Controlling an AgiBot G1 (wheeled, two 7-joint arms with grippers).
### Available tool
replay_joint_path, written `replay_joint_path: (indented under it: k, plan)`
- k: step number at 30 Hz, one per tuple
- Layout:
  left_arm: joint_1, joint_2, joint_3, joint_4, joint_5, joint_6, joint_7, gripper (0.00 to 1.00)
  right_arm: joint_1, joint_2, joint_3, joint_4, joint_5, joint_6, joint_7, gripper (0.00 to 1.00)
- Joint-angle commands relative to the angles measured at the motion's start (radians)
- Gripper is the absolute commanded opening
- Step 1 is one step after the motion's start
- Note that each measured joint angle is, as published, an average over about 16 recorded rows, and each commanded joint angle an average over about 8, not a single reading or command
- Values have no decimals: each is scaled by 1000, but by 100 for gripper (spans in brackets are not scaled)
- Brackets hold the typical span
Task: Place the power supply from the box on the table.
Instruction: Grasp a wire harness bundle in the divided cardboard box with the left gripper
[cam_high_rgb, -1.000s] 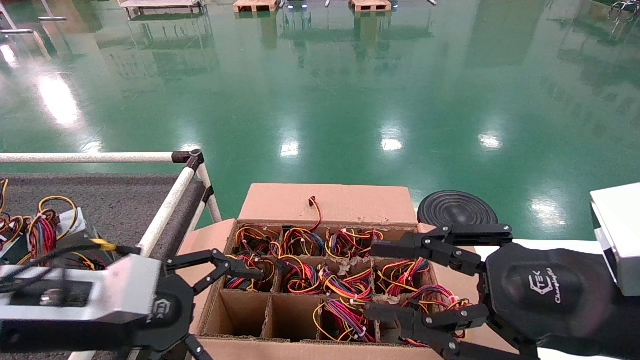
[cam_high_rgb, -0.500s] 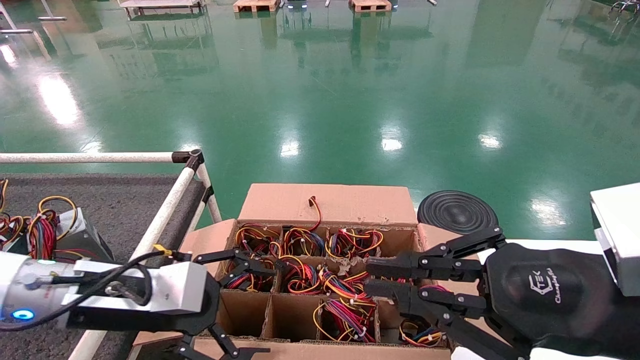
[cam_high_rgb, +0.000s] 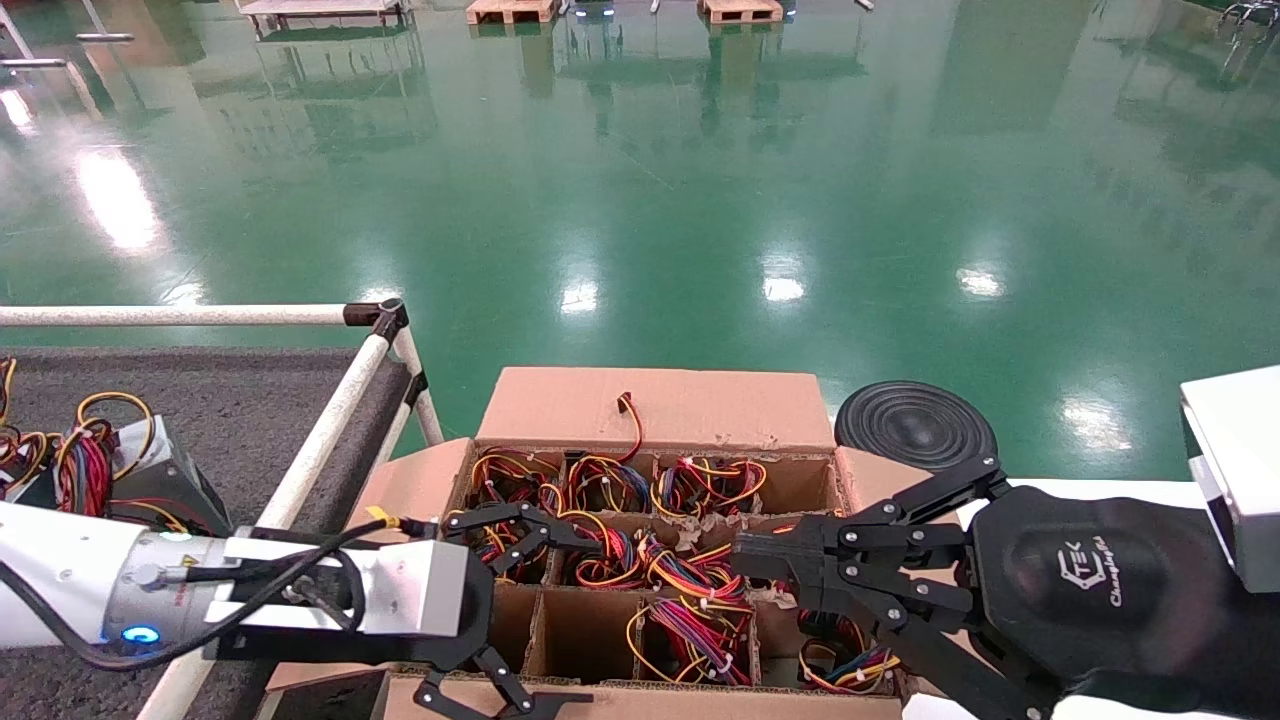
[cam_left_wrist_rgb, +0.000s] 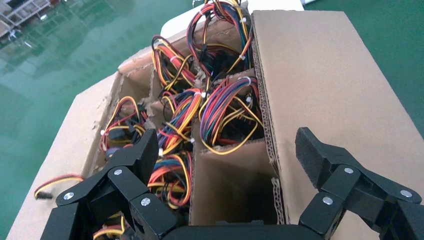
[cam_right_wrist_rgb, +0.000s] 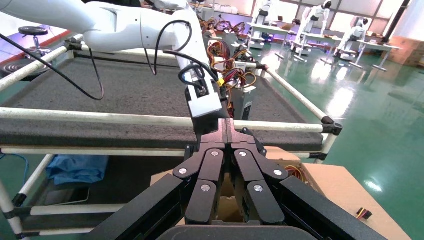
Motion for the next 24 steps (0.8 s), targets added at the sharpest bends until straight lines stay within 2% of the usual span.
replay_joint_path:
  k: [1,24]
  plan:
    - [-2,8,13,11,-10,-8,22,100,0,0,0,0,0,0,0,0]
    - [-48,74,111,100,-63,-66,162,100,0,0,0,0,0,0,0,0]
